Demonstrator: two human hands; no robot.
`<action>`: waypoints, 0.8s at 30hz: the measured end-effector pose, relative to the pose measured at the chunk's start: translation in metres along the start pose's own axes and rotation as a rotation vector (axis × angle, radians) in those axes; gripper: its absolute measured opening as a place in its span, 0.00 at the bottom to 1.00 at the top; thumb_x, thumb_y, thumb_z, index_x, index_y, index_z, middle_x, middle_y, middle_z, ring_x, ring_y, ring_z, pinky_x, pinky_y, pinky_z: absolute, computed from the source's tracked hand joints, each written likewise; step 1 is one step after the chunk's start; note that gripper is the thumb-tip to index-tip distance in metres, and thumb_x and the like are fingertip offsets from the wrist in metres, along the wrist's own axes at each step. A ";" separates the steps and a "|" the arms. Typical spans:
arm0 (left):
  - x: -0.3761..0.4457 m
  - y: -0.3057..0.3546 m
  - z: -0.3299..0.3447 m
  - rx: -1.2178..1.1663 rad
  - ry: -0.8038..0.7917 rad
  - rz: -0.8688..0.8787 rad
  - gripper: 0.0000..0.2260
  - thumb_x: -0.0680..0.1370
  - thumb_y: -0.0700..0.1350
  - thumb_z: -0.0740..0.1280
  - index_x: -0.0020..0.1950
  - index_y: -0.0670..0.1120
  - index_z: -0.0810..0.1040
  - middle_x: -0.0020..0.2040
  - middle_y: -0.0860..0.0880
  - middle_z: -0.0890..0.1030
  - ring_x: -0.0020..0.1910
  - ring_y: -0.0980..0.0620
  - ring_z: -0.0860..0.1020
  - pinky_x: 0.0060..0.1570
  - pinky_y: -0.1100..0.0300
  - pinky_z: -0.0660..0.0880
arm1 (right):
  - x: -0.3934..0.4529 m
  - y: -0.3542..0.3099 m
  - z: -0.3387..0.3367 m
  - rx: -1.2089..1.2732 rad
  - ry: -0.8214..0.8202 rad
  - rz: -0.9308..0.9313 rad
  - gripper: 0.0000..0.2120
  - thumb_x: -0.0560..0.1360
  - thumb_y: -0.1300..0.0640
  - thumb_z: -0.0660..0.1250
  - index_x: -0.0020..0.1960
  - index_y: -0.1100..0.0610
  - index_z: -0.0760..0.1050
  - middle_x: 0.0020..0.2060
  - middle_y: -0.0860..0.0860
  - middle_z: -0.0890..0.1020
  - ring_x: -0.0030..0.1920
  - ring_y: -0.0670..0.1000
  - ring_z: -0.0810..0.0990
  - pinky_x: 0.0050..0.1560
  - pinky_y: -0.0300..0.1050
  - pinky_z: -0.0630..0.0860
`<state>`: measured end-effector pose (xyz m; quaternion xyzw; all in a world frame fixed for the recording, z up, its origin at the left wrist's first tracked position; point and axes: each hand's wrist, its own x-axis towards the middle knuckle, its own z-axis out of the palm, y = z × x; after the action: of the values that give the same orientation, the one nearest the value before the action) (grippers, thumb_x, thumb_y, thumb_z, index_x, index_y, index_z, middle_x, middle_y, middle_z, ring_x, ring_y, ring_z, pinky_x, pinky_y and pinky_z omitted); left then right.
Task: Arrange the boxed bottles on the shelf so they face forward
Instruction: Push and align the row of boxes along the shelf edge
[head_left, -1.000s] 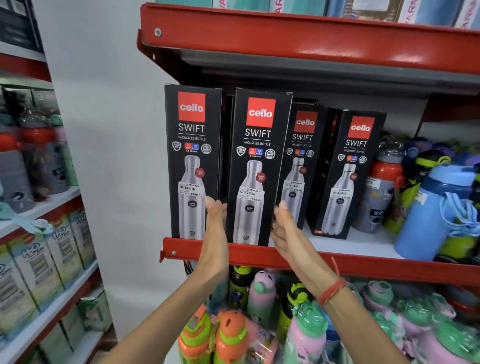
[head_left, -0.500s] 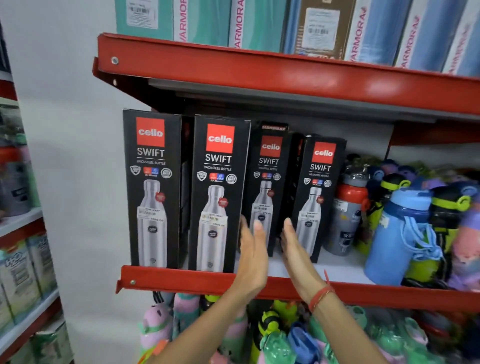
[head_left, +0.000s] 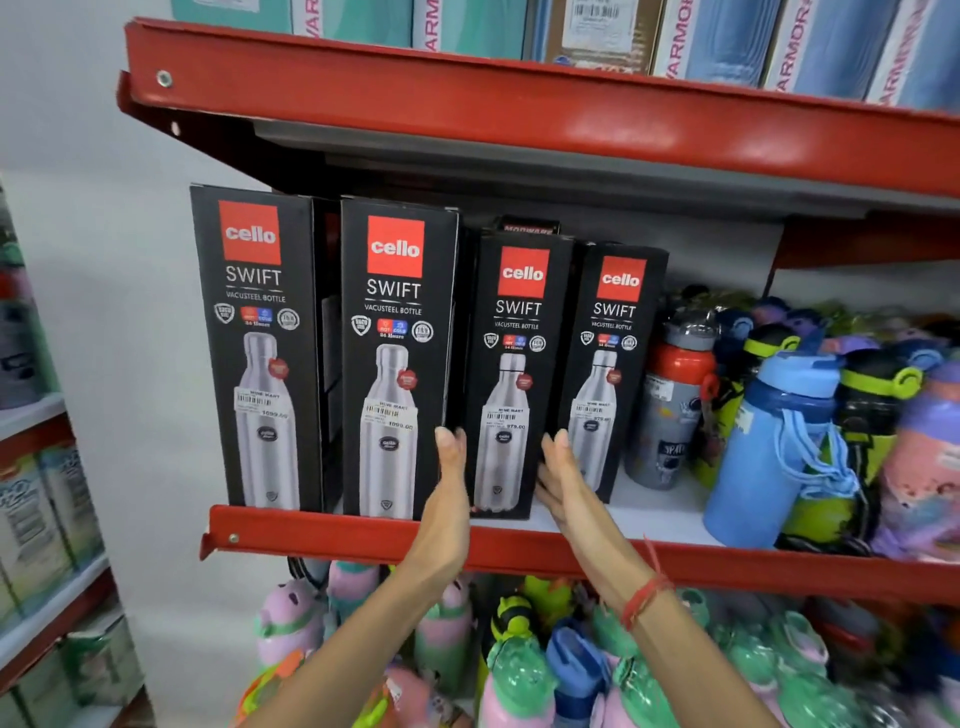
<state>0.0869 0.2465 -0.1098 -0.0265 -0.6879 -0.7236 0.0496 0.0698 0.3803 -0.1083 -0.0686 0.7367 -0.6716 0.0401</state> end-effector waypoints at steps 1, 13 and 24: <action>0.001 -0.001 -0.004 -0.025 -0.009 -0.024 0.51 0.57 0.78 0.39 0.76 0.57 0.50 0.79 0.52 0.52 0.78 0.49 0.50 0.75 0.47 0.44 | -0.005 0.000 -0.002 0.000 -0.010 0.001 0.46 0.63 0.23 0.49 0.76 0.44 0.51 0.77 0.48 0.56 0.75 0.50 0.60 0.76 0.54 0.51; -0.028 0.001 -0.019 0.060 -0.112 -0.062 0.56 0.50 0.84 0.43 0.75 0.62 0.51 0.79 0.49 0.52 0.77 0.46 0.54 0.75 0.42 0.47 | -0.043 -0.007 -0.008 -0.028 -0.034 0.009 0.39 0.70 0.29 0.47 0.76 0.47 0.55 0.76 0.53 0.61 0.73 0.51 0.65 0.75 0.52 0.56; -0.034 0.009 0.071 0.255 -0.162 0.268 0.38 0.70 0.74 0.46 0.75 0.56 0.57 0.74 0.61 0.61 0.72 0.65 0.60 0.70 0.64 0.58 | -0.015 -0.002 -0.071 0.082 0.253 -0.119 0.33 0.76 0.35 0.51 0.75 0.52 0.60 0.74 0.49 0.64 0.74 0.49 0.62 0.74 0.50 0.57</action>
<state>0.1199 0.3180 -0.1009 -0.1697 -0.7660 -0.6131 0.0928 0.0740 0.4526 -0.0998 -0.0252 0.7025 -0.7055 -0.0901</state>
